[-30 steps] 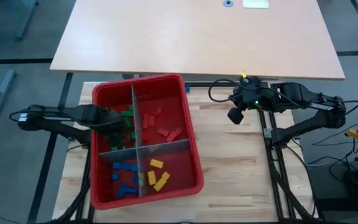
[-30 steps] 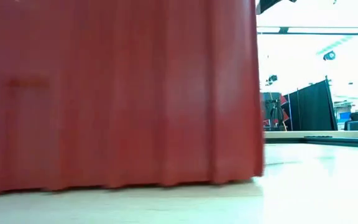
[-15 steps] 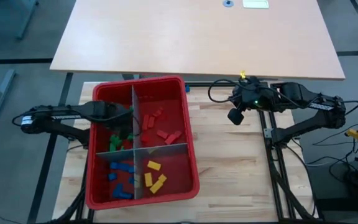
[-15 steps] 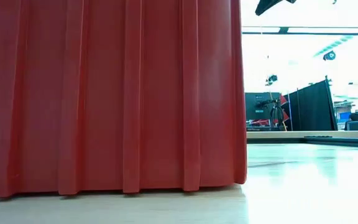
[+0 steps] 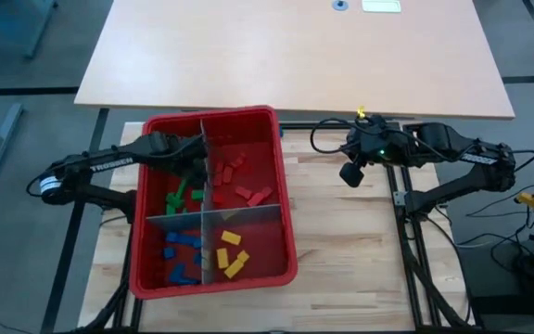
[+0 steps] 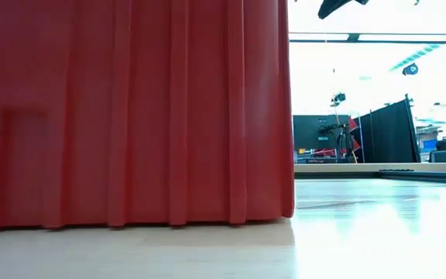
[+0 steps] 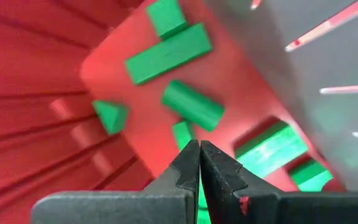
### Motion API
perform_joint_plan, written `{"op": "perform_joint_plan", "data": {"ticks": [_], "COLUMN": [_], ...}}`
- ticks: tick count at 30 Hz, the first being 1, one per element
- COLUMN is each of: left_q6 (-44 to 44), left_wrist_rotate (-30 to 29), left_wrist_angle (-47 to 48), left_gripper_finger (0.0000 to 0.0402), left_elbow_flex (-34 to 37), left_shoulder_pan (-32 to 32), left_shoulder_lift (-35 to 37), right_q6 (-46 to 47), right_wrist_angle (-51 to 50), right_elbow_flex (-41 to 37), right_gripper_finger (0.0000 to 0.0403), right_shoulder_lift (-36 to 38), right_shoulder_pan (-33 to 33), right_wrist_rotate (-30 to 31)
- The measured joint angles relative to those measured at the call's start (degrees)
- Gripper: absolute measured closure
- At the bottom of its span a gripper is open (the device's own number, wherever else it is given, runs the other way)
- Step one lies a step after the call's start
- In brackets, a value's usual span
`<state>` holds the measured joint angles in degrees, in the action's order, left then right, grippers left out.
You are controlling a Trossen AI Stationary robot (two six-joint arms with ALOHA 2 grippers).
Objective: Sort blocks
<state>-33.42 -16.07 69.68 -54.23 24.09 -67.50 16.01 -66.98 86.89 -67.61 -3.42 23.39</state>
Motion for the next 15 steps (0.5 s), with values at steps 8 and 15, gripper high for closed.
{"op": "perform_joint_plan", "data": {"ticks": [8, 15], "left_q6": [-3.4, -6.3], "left_wrist_rotate": [-5.1, -6.5], "left_wrist_angle": [3.4, 8.1], "left_gripper_finger": [0.0402, 0.0402], "left_elbow_flex": [-7.6, -20.0], "left_shoulder_pan": [0.5, -0.2], "left_shoulder_lift": [4.6, 7.4], "right_q6": [-7.4, -10.7], "right_wrist_angle": [6.9, 21.3], "right_elbow_flex": [-2.8, -8.8], "right_gripper_finger": [0.0403, 0.0403], "right_shoulder_lift": [-3.2, -8.9], "right_shoulder_pan": [-6.7, -20.3], "right_wrist_rotate": [-4.6, -20.6]}}
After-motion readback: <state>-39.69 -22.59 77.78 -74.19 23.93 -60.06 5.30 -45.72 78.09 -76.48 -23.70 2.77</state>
